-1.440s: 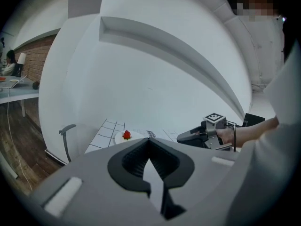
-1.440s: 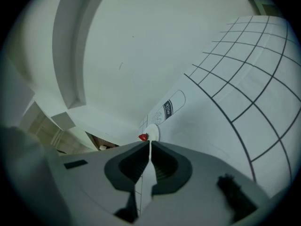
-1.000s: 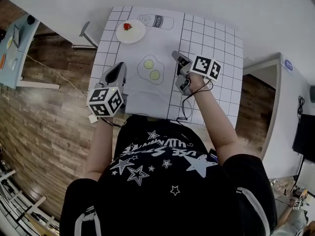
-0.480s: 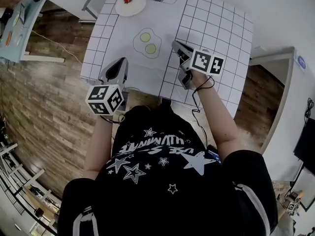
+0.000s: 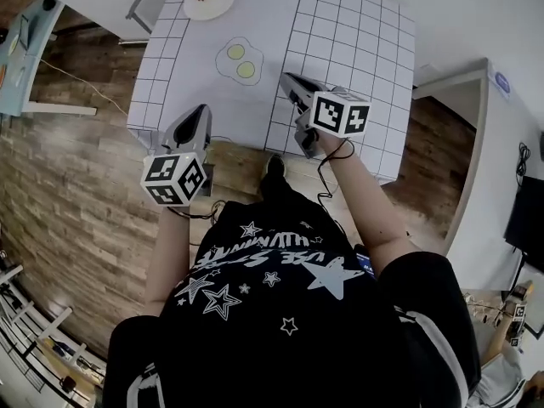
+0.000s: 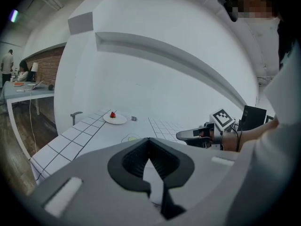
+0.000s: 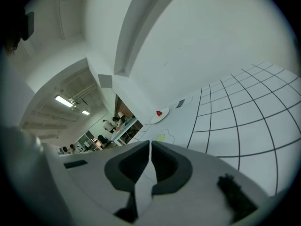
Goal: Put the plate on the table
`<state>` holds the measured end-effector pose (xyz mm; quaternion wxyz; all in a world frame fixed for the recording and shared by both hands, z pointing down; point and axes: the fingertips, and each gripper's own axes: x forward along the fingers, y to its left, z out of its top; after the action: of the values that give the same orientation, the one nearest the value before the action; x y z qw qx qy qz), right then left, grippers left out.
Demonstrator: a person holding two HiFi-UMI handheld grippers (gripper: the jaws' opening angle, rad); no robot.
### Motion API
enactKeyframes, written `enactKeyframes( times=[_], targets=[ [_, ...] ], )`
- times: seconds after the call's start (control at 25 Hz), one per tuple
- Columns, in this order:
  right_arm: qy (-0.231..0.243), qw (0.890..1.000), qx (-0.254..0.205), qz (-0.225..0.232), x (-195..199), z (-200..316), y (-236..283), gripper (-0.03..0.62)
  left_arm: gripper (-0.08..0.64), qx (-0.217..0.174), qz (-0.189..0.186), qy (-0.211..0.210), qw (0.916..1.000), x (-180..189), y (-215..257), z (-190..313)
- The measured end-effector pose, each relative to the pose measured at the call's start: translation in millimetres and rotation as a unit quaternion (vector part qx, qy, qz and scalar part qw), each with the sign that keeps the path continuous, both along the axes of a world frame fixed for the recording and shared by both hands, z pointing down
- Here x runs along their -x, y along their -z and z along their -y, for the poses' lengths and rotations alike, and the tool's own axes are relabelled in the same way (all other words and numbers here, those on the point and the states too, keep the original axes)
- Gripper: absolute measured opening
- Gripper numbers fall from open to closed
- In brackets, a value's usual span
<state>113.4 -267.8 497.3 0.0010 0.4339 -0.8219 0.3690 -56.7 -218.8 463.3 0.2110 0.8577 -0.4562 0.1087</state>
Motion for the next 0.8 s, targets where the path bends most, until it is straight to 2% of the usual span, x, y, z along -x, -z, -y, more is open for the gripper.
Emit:
enactKeyframes(
  times=[0.36,0.6,0.8],
  targets=[
    [0.029,0.999,-0.028,-0.022,47.4,-58.5,20.8,0.021,0.009,-0.026,-0.011,0.028,0.9992,40.4,14.9,-73.0],
    [0.055,0.998,-0.037,-0.023,82.0,-131.1,33.6,0.021,0.009,-0.024,-0.024,0.040,0.9986,63.6,14.3,-146.4],
    [0.060,0.997,-0.045,-0.033,94.9,-188.9,37.7,0.021,0.009,-0.029,-0.030,0.032,0.9986,71.5,12.6,-202.2]
  ],
)
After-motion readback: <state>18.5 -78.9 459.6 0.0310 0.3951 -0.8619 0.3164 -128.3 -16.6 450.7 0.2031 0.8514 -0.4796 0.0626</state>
